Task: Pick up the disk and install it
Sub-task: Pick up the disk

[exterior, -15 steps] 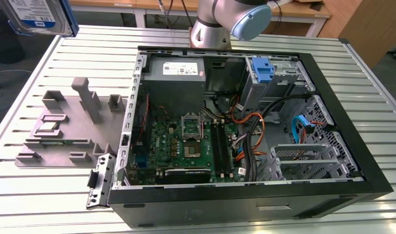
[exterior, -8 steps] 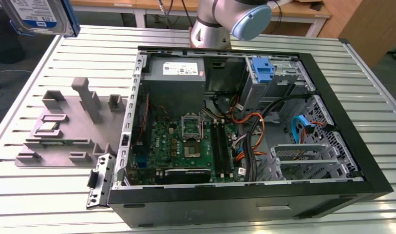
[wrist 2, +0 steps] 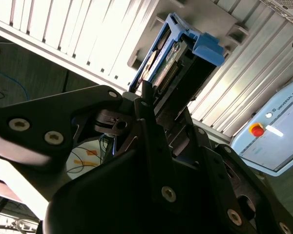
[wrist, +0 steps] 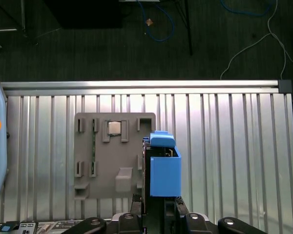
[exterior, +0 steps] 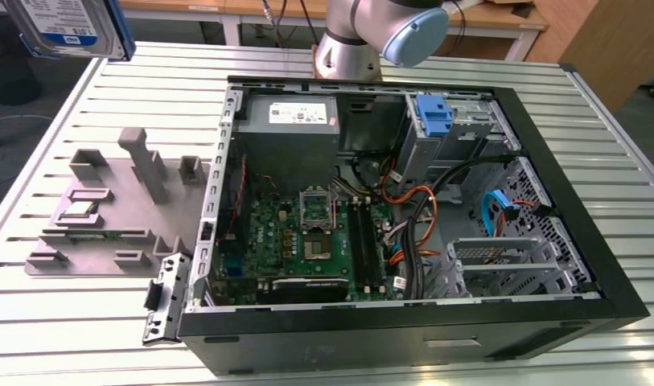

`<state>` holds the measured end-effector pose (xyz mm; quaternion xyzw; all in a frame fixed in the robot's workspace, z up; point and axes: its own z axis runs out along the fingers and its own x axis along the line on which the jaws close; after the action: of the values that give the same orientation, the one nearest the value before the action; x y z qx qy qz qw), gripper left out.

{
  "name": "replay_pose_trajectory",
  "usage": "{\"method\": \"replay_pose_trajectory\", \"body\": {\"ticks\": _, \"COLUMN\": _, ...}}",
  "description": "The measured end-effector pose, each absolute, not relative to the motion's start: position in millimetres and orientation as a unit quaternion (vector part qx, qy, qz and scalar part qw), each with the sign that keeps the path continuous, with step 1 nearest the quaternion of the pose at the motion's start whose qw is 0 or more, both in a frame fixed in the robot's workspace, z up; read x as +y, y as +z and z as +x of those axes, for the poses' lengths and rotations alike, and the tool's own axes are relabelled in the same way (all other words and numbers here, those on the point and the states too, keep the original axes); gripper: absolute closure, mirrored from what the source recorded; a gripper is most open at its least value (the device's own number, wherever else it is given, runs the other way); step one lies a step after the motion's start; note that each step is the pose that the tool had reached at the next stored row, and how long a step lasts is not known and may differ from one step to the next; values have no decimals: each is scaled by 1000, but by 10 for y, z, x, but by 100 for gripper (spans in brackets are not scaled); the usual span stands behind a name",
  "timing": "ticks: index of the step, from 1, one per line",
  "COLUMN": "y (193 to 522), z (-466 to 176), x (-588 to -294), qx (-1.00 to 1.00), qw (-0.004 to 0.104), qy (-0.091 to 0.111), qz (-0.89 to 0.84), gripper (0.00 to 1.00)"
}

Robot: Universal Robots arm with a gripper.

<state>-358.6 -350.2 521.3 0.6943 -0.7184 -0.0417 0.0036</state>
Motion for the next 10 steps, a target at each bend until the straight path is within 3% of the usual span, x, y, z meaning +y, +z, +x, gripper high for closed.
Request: {"method": "replay_pose_trajectory", "body": {"ticks": 10, "y": 5213, "z": -3550, "x": -3502, "qx": -718, "qw": 4, "qy": -42, "qz": 694, "gripper": 65}}
